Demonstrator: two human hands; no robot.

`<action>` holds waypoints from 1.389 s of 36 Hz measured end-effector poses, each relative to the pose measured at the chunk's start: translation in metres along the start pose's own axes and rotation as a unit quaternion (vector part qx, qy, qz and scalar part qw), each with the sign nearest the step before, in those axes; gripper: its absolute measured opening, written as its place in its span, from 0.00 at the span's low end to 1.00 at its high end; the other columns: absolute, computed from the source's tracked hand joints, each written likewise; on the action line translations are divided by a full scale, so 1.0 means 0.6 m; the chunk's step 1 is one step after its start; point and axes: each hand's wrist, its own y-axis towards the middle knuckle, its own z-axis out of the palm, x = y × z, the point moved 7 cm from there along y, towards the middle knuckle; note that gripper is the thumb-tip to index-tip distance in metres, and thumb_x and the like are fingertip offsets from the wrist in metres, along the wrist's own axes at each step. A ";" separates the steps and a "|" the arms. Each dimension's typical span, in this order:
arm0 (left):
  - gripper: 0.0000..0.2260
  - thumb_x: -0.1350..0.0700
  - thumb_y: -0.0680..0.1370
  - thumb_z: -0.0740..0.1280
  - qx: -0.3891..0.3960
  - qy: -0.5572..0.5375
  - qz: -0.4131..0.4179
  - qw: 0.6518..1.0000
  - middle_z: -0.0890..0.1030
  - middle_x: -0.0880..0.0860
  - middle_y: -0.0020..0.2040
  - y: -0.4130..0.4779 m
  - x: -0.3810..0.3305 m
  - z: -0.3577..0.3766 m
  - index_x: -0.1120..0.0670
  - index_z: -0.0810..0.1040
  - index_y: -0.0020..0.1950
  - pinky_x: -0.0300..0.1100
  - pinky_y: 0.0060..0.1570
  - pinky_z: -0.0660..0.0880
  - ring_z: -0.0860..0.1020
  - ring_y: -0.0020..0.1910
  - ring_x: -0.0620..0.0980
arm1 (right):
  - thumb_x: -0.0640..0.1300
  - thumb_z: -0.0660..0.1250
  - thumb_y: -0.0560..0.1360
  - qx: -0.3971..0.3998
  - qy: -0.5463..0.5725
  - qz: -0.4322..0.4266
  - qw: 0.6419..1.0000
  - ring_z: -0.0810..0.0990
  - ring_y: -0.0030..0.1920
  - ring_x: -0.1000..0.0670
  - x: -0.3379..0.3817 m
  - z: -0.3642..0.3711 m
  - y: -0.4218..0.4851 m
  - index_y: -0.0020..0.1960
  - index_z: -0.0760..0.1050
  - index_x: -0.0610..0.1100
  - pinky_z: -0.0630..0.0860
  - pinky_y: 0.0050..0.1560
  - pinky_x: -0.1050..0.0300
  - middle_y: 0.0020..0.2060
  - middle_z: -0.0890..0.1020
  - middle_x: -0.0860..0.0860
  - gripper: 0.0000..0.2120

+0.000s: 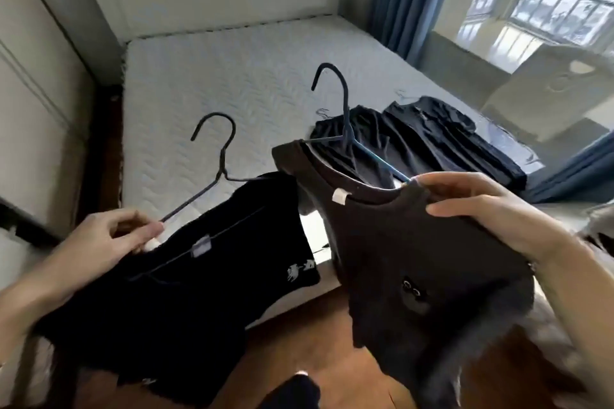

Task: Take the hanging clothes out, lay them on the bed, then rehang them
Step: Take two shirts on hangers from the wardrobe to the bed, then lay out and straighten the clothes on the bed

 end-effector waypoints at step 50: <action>0.13 0.55 0.78 0.55 0.095 0.097 -0.382 0.914 0.80 0.53 0.56 0.583 0.491 0.344 0.48 0.74 0.60 0.47 0.53 0.77 0.79 0.48 0.53 | 0.40 0.64 0.72 0.035 -0.447 0.297 0.843 0.81 0.51 0.44 -0.438 -0.113 0.908 0.54 0.81 0.47 0.76 0.53 0.55 0.48 0.84 0.46 0.13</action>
